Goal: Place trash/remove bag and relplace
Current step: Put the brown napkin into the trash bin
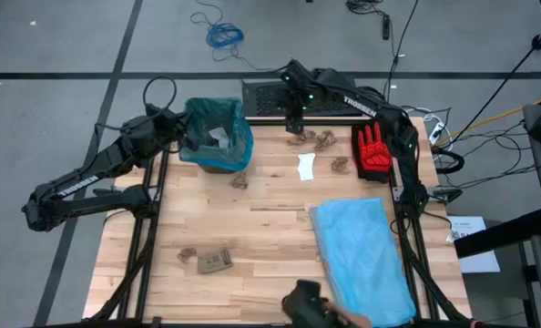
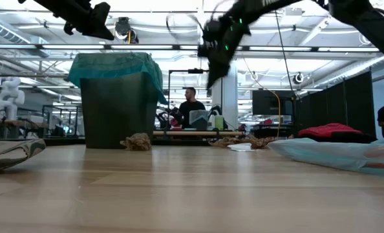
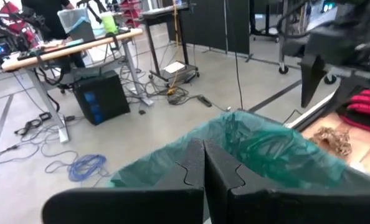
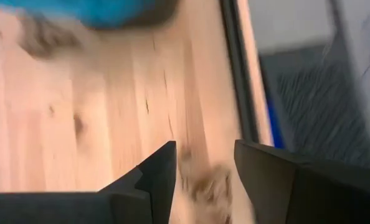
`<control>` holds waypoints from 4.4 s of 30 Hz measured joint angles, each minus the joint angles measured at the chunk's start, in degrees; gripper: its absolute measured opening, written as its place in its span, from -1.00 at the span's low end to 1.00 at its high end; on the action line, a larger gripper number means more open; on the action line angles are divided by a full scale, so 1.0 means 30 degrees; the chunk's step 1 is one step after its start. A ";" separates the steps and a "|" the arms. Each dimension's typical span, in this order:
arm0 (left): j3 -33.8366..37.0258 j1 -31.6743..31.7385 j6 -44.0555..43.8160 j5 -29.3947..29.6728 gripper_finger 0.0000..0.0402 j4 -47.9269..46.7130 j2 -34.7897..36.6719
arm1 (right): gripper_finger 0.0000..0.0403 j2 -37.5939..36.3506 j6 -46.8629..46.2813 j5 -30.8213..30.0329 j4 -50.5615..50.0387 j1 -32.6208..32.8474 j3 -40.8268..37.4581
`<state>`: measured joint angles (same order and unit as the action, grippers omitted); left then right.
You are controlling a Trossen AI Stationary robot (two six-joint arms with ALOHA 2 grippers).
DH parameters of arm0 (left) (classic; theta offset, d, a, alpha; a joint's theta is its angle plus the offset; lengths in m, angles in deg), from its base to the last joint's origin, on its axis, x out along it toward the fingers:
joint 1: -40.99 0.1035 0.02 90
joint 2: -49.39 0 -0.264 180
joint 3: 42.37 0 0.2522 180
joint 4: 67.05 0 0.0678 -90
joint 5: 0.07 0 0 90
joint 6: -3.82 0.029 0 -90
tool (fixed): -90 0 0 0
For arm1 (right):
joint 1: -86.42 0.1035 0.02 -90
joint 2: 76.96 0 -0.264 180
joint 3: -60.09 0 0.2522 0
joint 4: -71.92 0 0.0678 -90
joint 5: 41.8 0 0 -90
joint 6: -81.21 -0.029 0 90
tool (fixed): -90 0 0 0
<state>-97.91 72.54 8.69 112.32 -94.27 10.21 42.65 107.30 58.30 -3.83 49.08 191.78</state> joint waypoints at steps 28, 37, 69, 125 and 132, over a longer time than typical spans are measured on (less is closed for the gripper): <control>-0.0036 0.2640 -0.5058 0.3612 -1.00 -0.3109 -0.3298 | -0.57 0.0889 -0.3477 -0.1957 0.6452 -0.1660 -0.8851; -0.0073 0.3007 -0.5767 0.0131 -1.00 -0.1749 -0.4409 | -0.95 0.0329 -0.3006 -0.1720 0.5094 -0.1308 -0.8851; 0.0073 0.2943 -0.6367 -0.5631 -1.00 0.4907 -0.8891 | -0.86 -0.5598 -0.4445 0.1418 1.5242 0.2878 -0.6130; -0.1290 0.2922 -0.1815 -0.5916 -0.69 0.3155 -0.4932 | 0.03 -0.4984 -0.5406 -0.3970 0.9191 -0.3031 -1.7281; -0.1290 0.2922 -0.1822 -0.5901 -0.69 0.2984 -0.4932 | -0.31 -0.4186 -0.5837 -0.4056 0.9178 -0.3572 -1.7274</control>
<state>-101.78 81.30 3.22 94.61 -85.32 -4.58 30.09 89.79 46.14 23.70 38.36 139.96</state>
